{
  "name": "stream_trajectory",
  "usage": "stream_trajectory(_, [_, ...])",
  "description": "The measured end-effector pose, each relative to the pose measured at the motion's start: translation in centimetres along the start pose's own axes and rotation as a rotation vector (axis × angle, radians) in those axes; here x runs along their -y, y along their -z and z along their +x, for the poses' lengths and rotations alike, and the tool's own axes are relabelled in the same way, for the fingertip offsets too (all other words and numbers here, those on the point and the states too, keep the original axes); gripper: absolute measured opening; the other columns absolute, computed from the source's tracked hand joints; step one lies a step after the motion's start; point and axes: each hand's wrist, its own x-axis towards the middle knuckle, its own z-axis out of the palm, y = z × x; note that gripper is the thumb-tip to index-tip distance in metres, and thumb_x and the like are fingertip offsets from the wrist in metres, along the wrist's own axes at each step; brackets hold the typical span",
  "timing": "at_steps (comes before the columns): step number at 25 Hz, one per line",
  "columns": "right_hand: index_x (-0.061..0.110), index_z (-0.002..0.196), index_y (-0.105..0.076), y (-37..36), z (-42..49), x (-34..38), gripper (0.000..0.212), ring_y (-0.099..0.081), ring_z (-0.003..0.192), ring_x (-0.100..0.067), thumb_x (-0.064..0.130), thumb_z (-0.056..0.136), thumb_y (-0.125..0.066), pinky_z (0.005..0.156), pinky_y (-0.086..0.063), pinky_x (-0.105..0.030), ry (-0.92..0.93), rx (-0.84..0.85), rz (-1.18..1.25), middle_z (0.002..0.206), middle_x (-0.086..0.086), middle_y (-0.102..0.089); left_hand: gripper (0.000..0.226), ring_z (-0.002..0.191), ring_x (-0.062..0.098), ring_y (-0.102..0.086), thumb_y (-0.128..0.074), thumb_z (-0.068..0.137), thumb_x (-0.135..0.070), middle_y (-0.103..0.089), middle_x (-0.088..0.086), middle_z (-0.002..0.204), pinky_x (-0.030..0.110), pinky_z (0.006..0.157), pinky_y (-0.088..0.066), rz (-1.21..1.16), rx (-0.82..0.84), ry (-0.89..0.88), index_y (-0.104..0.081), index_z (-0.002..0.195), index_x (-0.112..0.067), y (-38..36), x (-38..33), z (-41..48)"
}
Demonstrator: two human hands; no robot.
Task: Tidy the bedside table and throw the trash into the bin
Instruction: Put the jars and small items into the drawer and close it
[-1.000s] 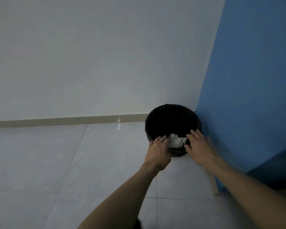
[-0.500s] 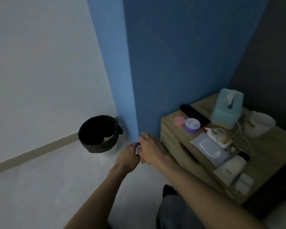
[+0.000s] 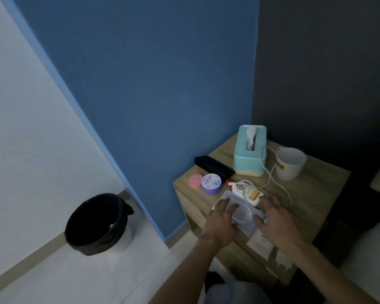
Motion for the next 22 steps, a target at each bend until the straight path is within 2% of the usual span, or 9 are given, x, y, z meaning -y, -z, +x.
stream_trajectory(3, [0.022,0.144,-0.017,-0.6,-0.8,-2.7,0.088,-0.020,0.139,-0.022,0.061,0.075,-0.055,0.111,-0.029,-0.040,-0.049,0.138,0.044,0.153,-0.005,-0.018,0.066,0.149,0.024,0.006,-0.056,0.091,-0.026,0.001,0.001,0.162,0.051,0.119,-0.005,0.114,0.093,-0.048,-0.025,0.148,-0.028,-1.5,-0.6,2.0])
stream_trajectory(6, [0.024,0.147,0.004,-1.8,-1.3,-3.5,0.115,-0.004,0.144,-0.024,0.076,0.063,-0.054,0.115,-0.019,-0.043,-0.078,0.256,-0.019,0.157,-0.004,0.005,0.070,0.148,0.025,0.014,-0.055,0.092,-0.027,0.007,0.000,0.162,0.053,0.117,0.001,0.196,0.200,-0.089,-0.017,0.150,-0.030,-2.5,-0.7,3.1])
stream_trajectory(9, [0.023,0.146,0.013,-2.6,-1.4,-3.5,0.115,0.005,0.144,-0.027,0.070,0.068,-0.057,0.114,-0.014,-0.046,-0.074,0.325,-0.116,0.155,-0.004,0.021,0.074,0.148,0.027,0.014,-0.056,0.091,-0.028,0.009,0.000,0.162,0.054,0.117,0.001,0.257,0.260,-0.099,-0.013,0.151,-0.030,-3.6,-0.6,3.4])
stream_trajectory(14, [0.024,0.145,0.015,-3.5,-1.0,-4.4,0.107,0.002,0.144,-0.023,0.062,0.075,-0.056,0.112,-0.023,-0.040,-0.056,0.264,-0.064,0.151,-0.004,0.030,0.075,0.149,0.026,0.010,-0.060,0.089,-0.032,0.006,-0.001,0.162,0.053,0.118,-0.001,0.287,0.204,-0.102,-0.015,0.150,-0.032,-4.1,-0.1,4.1])
stream_trajectory(17, [0.025,0.145,0.012,-3.5,-0.1,-4.7,0.112,-0.004,0.143,-0.027,0.060,0.070,-0.064,0.109,-0.030,-0.037,-0.094,0.248,-0.001,0.148,-0.009,0.033,0.075,0.149,0.026,0.007,-0.061,0.087,-0.038,0.005,-0.001,0.162,0.052,0.118,-0.004,0.275,0.183,-0.093,-0.016,0.148,-0.035,-4.2,0.5,4.8])
stream_trajectory(19, [0.028,0.145,0.012,-3.4,0.7,-5.0,0.120,-0.005,0.142,-0.032,0.058,0.063,-0.071,0.109,-0.031,-0.038,-0.153,0.261,0.034,0.148,-0.013,0.030,0.074,0.148,0.027,0.003,-0.060,0.087,-0.039,0.001,0.000,0.162,0.052,0.118,-0.008,0.273,0.168,-0.087,-0.017,0.147,-0.035,-4.1,0.7,5.3])
stream_trajectory(22, [0.031,0.145,0.008,-3.2,2.0,-5.0,0.123,-0.004,0.142,-0.035,0.054,0.060,-0.077,0.108,-0.029,-0.042,-0.184,0.290,0.037,0.152,-0.014,0.020,0.067,0.147,0.028,-0.008,-0.057,0.091,-0.029,-0.010,0.003,0.161,0.051,0.117,-0.016,0.270,0.127,-0.094,-0.022,0.148,-0.032,-3.8,1.0,5.9])
